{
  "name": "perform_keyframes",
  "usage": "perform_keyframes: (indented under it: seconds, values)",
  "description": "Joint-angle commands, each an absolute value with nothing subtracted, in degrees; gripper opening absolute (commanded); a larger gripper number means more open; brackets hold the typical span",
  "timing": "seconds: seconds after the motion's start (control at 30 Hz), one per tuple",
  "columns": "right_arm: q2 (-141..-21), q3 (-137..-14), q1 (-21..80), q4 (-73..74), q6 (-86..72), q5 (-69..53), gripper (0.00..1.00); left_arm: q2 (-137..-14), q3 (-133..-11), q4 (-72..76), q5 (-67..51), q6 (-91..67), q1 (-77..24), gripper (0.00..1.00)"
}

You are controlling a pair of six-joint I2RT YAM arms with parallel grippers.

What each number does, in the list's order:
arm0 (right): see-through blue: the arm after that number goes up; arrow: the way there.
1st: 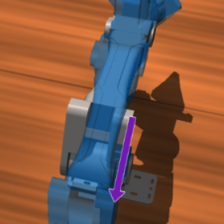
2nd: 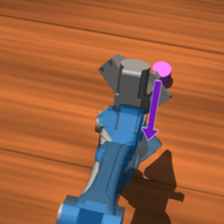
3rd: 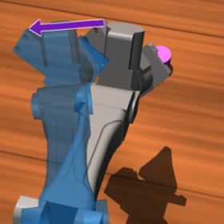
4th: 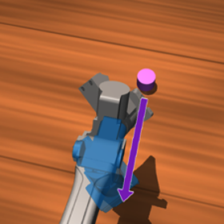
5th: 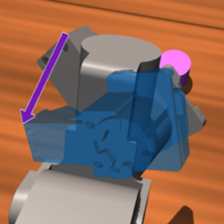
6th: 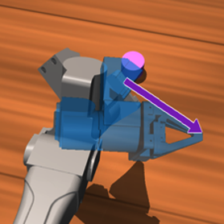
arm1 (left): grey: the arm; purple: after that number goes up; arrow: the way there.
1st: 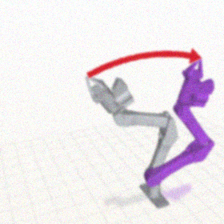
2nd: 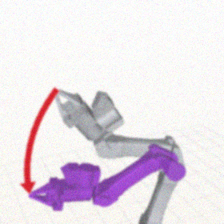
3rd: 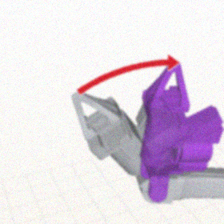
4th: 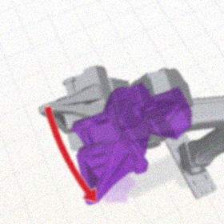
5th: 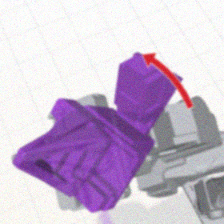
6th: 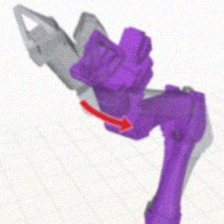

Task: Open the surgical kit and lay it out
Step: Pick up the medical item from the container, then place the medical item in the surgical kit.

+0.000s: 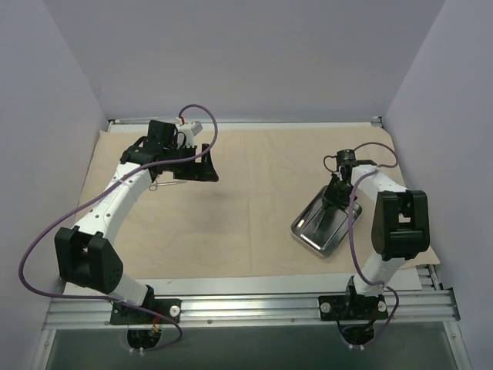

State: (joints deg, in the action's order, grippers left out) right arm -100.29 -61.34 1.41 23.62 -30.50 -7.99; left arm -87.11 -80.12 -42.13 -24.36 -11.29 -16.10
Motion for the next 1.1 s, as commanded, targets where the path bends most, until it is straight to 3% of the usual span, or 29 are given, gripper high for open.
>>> perform_keyframes:
  seconds: [0.0,0.17,0.33,0.6,1.07]
  values:
    - [-92.2,-65.9,1.1,31.9,-29.2,-8.6,0.00,-86.6,-83.6,-36.9,-31.4,-13.7,-17.8,0.90]
    - [-85.5,-70.1,4.1,30.9,-28.6,-18.6,0.00,-89.1,-82.8,-24.1,-43.2,-24.9,-21.3,0.81]
    - [-83.9,-76.4,11.3,28.2,-27.8,-22.4,0.00,-93.5,-87.6,-21.9,-43.0,-28.6,-25.7,0.76]
    - [-82.7,-80.0,18.1,17.1,-33.3,-22.4,0.00,-99.5,-97.3,-30.7,-32.7,-28.0,-31.6,0.75]
    - [-85.6,-82.7,24.1,14.3,-39.4,-20.3,0.00,-100.8,-98.4,-30.3,-25.0,-28.3,-33.6,0.75]
